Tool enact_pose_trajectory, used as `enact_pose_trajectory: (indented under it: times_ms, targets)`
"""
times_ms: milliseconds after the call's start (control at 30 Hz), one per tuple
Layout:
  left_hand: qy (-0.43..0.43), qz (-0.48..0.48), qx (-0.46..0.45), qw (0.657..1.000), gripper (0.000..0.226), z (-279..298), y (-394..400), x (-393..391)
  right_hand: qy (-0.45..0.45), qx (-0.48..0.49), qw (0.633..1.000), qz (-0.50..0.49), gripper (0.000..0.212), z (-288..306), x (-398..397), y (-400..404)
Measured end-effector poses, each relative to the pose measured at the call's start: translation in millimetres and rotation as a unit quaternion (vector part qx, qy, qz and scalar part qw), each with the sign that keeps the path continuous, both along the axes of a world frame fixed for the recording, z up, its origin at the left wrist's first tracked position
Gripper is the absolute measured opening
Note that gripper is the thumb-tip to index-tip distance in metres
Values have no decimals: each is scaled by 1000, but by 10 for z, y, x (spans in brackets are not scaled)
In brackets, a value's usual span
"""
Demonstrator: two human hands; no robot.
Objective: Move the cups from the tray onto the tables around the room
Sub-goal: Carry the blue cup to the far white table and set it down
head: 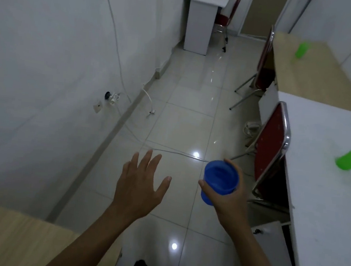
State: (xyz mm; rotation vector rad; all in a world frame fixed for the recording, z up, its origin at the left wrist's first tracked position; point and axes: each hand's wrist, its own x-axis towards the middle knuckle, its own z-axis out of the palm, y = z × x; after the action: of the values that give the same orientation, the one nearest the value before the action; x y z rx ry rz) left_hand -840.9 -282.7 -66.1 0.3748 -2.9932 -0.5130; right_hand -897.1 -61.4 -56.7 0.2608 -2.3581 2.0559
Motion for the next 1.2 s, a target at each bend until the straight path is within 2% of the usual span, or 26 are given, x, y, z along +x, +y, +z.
enact_pose_trajectory:
  times_ms: [133, 400, 633, 767, 1200]
  targets:
    - [-2, -11, 12, 1000, 74, 14, -65, -369, 5, 4, 1000, -18, 74, 39, -285, -66]
    - [-8, -15, 9, 1000, 72, -20, -83, -1204, 6, -3, 1000, -30, 74, -77, -1158, -62]
    - [-29, -29, -6, 999, 74, 70, 110, -2329, -3, -29, 999, -31, 82, -74, -2170, 119]
    - [-33, -41, -11, 999, 80, 147, 284, -2951, -9, -37, 998, -40, 78, -46, -2721, 277]
    - [-17, -60, 1, 998, 77, 105, 423, -4636, -1, -21, 998, -62, 77, -85, -4319, 407]
